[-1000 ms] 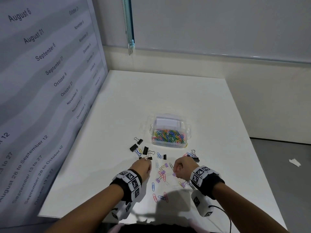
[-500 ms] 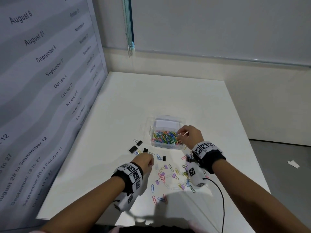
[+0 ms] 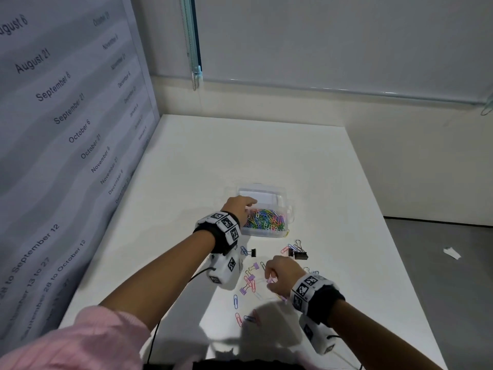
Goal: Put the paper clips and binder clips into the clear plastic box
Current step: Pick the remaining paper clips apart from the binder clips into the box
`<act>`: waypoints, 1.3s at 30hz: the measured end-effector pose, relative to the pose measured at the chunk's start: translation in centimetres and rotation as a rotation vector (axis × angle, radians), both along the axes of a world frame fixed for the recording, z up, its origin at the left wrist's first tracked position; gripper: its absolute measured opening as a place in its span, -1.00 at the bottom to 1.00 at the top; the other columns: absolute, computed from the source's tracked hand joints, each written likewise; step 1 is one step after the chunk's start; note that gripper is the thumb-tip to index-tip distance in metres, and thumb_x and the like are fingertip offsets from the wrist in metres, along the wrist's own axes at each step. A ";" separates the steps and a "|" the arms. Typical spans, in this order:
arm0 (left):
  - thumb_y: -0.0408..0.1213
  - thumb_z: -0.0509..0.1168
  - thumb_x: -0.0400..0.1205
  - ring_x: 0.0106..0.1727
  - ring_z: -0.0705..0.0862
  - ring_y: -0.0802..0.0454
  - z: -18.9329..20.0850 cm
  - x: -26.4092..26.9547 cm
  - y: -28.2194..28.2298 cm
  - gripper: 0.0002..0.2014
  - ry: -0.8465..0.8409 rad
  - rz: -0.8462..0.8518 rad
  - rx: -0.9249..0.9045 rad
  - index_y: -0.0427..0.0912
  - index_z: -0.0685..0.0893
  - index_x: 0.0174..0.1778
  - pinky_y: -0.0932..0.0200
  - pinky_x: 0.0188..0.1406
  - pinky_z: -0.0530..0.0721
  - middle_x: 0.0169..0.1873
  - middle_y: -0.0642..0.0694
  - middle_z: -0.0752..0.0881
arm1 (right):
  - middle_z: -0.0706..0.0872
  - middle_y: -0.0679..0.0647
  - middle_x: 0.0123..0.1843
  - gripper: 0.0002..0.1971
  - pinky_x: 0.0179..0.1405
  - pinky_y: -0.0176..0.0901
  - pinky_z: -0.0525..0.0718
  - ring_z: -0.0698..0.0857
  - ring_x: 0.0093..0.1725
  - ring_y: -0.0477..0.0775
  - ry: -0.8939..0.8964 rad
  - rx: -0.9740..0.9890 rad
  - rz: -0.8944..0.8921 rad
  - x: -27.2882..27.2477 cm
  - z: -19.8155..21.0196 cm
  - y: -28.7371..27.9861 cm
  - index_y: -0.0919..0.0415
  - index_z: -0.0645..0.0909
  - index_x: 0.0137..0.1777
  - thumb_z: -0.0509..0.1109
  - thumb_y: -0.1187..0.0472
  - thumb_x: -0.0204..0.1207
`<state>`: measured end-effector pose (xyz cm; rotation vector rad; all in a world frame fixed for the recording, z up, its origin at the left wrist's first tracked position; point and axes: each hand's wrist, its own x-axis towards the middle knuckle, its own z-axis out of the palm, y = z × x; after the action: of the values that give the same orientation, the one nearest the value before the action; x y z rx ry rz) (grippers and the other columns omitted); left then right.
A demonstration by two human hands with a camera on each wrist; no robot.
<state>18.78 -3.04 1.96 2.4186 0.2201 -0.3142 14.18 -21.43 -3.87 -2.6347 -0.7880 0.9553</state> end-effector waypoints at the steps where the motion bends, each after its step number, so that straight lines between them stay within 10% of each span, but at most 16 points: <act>1: -0.57 0.04 0.65 0.37 0.59 -0.18 -0.1 -0.3 -0.2 -0.54 0.013 -0.020 0.003 -0.17 0.52 0.43 0.12 0.34 0.55 0.40 -0.25 0.57 | 0.47 -0.11 -0.27 -0.89 -0.03 -0.28 0.34 0.50 -0.11 0.01 0.000 0.002 -0.004 0.0 0.0 0.0 0.02 0.53 -0.19 0.33 0.27 0.40; 6: -0.57 0.15 0.58 0.27 0.61 -0.08 -1.0 -3.4 -0.9 -0.62 -0.086 -0.160 0.025 -0.20 0.65 0.23 0.21 0.27 0.53 0.26 -0.19 0.62 | 0.56 -0.07 -0.22 -0.84 -0.17 -0.28 0.53 0.53 -0.15 -0.03 -0.025 0.062 -0.078 0.5 0.5 -0.5 0.04 0.59 -0.25 0.29 0.32 0.29; 12: -0.41 0.32 0.53 -0.07 0.61 0.03 -4.6 -7.1 -1.3 -0.77 0.181 -0.296 0.066 -0.13 0.73 0.06 0.18 0.00 0.60 -0.10 -0.01 0.60 | 0.44 -0.02 -0.15 -0.81 -0.21 -0.27 0.39 0.47 -0.15 0.02 -0.127 0.051 -0.165 2.3 0.6 -1.4 0.00 0.43 -0.33 0.33 0.32 0.32; 18: -0.29 0.31 0.56 0.12 0.66 -0.16 -6.5 -8.5 -2.3 -0.73 0.197 -0.373 0.164 -0.19 0.63 0.18 0.11 0.11 0.59 0.12 -0.20 0.66 | 0.45 -0.03 -0.10 -0.88 -0.11 -0.26 0.38 0.45 -0.12 -0.03 -0.144 0.099 -0.079 1.8 0.6 -0.3 0.02 0.53 -0.12 0.37 0.22 0.37; 29: -0.19 0.25 0.53 -0.02 0.60 -0.10 -6.9 -9.6 -1.8 -0.81 0.092 -0.238 0.124 -0.19 0.58 -0.02 0.06 0.06 0.57 -0.02 -0.12 0.54 | 0.60 0.10 0.07 -0.71 0.09 -0.12 0.52 0.62 0.10 0.11 -0.135 0.148 -0.013 0.5 -0.4 2.1 0.04 0.59 0.19 0.35 0.23 0.47; 39: -0.21 0.22 0.49 -0.13 0.47 -0.02 -8.0 -12.0 2.5 -0.81 0.179 -0.150 0.168 0.05 0.32 -0.36 0.14 -0.05 0.51 -0.18 0.02 0.44 | 0.49 -0.03 -0.07 -0.84 -0.04 -0.23 0.41 0.51 -0.05 0.01 -0.151 0.098 -0.001 1.3 -0.6 2.0 0.13 0.59 0.06 0.30 0.18 0.51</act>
<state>6.83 -0.55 -6.00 2.5800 0.1489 -0.6030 15.45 -19.44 -4.48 -2.6446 -0.8439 0.7038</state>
